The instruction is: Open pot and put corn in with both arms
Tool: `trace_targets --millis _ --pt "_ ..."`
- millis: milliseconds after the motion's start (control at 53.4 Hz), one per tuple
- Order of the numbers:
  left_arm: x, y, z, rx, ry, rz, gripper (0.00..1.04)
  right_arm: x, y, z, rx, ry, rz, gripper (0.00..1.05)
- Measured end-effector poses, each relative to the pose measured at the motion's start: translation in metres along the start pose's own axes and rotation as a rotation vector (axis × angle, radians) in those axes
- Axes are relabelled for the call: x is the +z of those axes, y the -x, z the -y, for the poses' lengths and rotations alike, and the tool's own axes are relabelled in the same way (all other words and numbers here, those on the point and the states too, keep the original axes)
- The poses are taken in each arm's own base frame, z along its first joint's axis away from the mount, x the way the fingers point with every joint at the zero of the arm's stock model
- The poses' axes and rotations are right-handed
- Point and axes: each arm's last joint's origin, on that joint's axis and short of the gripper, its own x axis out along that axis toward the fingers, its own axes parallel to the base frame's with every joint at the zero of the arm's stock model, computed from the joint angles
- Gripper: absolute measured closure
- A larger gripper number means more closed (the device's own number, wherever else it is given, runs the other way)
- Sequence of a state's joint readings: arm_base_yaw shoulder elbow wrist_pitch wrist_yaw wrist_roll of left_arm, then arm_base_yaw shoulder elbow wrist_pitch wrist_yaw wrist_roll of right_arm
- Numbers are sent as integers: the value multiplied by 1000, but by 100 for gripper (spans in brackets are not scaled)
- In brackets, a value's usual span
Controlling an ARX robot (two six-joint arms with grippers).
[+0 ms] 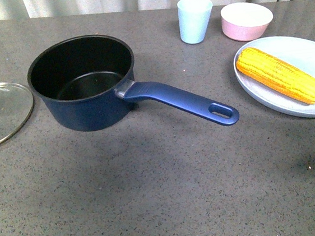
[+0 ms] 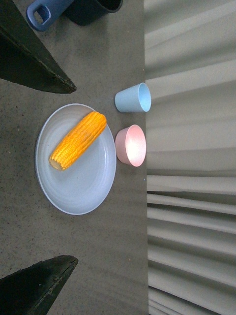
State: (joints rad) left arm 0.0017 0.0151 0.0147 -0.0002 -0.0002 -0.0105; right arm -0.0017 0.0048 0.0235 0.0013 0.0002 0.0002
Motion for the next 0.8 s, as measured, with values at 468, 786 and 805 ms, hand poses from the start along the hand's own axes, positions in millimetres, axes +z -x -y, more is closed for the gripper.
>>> trace_targets --millis 468,786,805 --pt "0 0 0 0 -3 0 9 0 0 0 0 0 0 9" --pt "0 0 0 0 -2 0 9 6 -27 25 54 -384 -464 9" --pt "0 0 0 0 -3 0 9 8 -29 27 60 -379 -460 9"
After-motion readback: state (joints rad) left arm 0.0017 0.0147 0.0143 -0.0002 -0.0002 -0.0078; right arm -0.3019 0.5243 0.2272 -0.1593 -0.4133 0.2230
